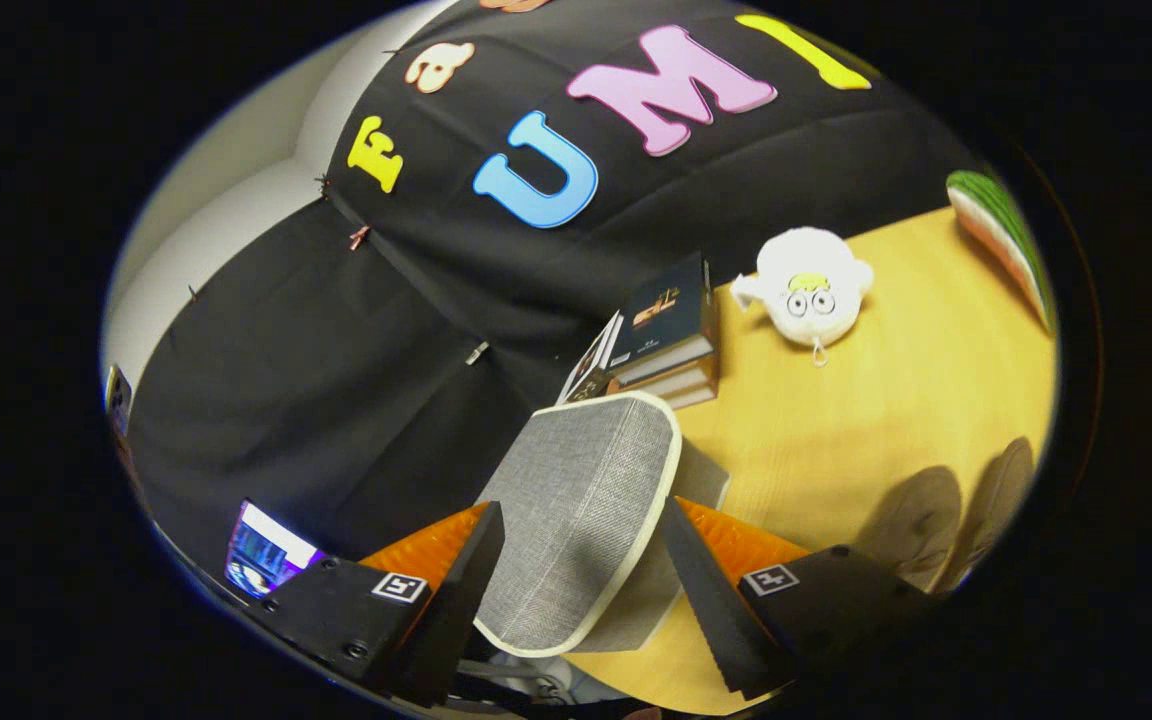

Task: Open the storage box then place both shoes into the box .Put the left shoe in first, then the right shoe, with the right side of both shoes facing outward in a uniform manner.

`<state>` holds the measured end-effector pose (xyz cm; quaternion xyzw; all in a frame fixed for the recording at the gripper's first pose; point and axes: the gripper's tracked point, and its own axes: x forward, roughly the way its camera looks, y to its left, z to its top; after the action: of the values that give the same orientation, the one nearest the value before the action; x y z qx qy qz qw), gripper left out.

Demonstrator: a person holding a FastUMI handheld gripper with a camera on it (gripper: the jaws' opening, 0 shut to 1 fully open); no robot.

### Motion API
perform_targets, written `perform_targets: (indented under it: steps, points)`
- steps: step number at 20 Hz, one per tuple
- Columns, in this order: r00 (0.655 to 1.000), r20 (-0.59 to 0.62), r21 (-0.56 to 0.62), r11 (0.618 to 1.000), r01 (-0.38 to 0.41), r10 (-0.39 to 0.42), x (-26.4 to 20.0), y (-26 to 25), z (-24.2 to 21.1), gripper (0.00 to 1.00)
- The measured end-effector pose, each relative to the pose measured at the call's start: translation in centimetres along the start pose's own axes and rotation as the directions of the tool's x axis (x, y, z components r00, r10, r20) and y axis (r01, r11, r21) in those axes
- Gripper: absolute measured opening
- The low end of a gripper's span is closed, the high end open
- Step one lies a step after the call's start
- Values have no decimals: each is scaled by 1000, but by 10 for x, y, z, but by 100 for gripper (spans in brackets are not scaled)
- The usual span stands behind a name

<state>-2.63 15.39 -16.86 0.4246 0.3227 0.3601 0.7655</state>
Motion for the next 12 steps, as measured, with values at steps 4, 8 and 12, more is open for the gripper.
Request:
perform_targets:
  steps: [4,8,12]
  points:
    - [997,-72,167,986,-21,33,15,-18,-19,98]
    - [990,-105,296,954,-55,89,21,-23,-35,98]
    - [983,-126,374,924,-78,133,28,-18,-54,95]
